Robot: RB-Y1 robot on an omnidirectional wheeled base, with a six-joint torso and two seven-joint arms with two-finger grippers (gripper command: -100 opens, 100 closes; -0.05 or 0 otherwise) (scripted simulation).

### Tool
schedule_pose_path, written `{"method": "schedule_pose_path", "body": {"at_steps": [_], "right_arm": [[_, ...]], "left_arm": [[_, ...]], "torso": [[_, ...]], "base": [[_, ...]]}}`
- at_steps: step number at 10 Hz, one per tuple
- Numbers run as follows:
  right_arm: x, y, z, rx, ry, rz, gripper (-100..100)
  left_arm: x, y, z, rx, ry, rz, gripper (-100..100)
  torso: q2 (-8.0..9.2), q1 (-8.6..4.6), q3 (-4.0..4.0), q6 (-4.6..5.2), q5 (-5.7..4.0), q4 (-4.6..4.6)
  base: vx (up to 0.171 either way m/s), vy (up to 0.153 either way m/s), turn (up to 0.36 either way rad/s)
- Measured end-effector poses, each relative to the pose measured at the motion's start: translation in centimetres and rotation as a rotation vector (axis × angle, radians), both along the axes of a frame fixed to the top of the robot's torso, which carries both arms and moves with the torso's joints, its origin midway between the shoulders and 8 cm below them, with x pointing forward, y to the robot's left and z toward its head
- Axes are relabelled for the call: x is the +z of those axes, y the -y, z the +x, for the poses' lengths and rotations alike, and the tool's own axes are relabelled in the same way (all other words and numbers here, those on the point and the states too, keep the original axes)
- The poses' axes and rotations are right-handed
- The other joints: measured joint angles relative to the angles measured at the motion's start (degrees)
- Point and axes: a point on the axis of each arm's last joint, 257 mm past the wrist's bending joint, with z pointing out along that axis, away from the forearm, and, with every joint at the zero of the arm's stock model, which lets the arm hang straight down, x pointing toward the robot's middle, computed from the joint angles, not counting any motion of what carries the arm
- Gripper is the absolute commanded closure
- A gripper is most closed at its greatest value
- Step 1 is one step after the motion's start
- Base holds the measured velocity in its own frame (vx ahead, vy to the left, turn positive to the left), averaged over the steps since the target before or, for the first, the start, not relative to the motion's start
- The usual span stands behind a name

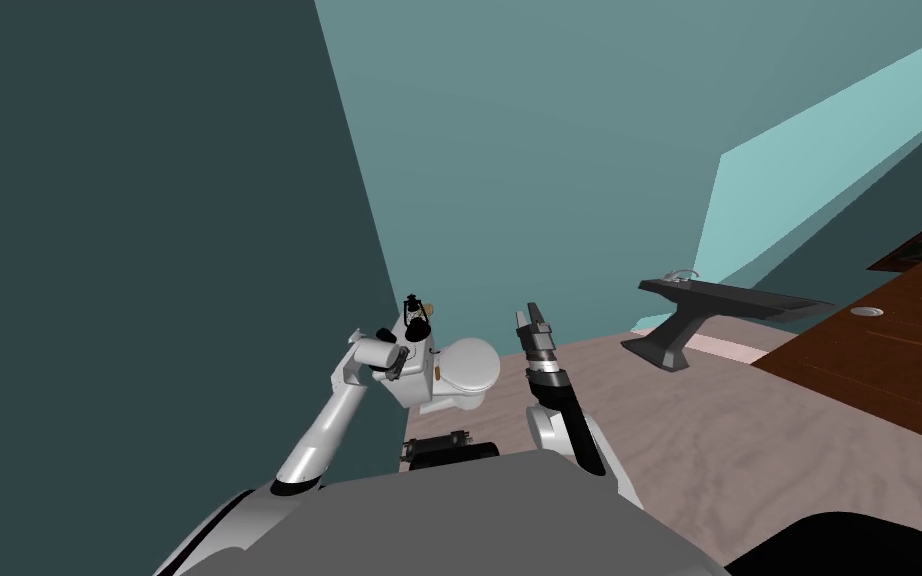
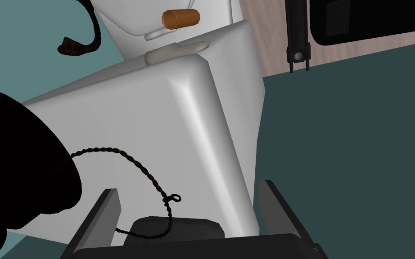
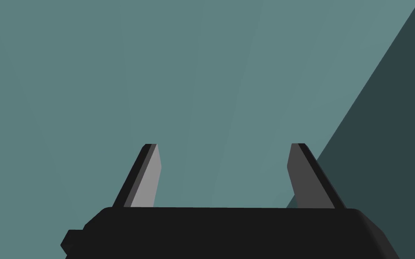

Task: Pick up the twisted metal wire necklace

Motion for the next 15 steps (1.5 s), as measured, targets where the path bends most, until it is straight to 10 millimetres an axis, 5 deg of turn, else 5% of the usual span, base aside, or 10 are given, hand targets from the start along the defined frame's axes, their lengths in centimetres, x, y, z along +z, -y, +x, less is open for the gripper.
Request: {"method": "schedule_pose_path", "body": {"at_steps": [1, 5, 6, 10, 11, 12, 15], "right_arm": [[0.0, 0.0, 0.0, 0.000, 0.000, 0.000, 0], [0.0, 0.0, 0.0, 0.000, 0.000, 0.000, 0], [0.0, 0.0, 0.0, 0.000, 0.000, 0.000, 0], [0.0, 0.0, 0.0, 0.000, 0.000, 0.000, 0], [0.0, 0.0, 0.0, 0.000, 0.000, 0.000, 0], [0.0, 0.0, 0.0, 0.000, 0.000, 0.000, 0], [0.0, 0.0, 0.0, 0.000, 0.000, 0.000, 0]], "left_arm": [[0.0, 0.0, 0.0, 0.000, 0.000, 0.000, -100], [-1.9, -0.3, 0.3, 0.008, -0.001, 0.000, -100], [-2.0, -0.3, 0.4, 0.007, 0.001, 0.000, 100], [-2.7, -0.4, -0.4, 0.011, -0.025, -0.001, 100], [-2.7, -0.4, -0.4, 0.010, -0.025, -0.001, 0], [-2.7, -0.4, -0.4, 0.010, -0.025, -0.001, 100], [-0.3, 0.0, 0.0, 0.000, 0.003, 0.000, 100]], "torso": [[0.05, -0.05, 0.03, 0.00, -0.01, 0.01], [0.06, -0.06, 0.04, 0.00, -0.01, 0.01], [0.07, -0.07, 0.04, 0.00, -0.02, 0.02], [-0.55, -0.06, -0.19, 0.29, -0.07, 0.19], [-0.63, -0.06, -0.23, 0.28, -0.07, 0.17], [-0.67, -0.06, -0.26, 0.28, -0.07, 0.16], [-0.72, -0.10, -0.28, 0.26, -0.08, 0.15]], "base": [[0.003, 0.006, -0.021], [0.001, 0.001, -0.003], [0.000, 0.000, 0.000], [-0.014, -0.001, 0.013], [0.000, 0.000, 0.000], [0.025, -0.003, -0.034], [0.012, -0.002, 0.001]]}}
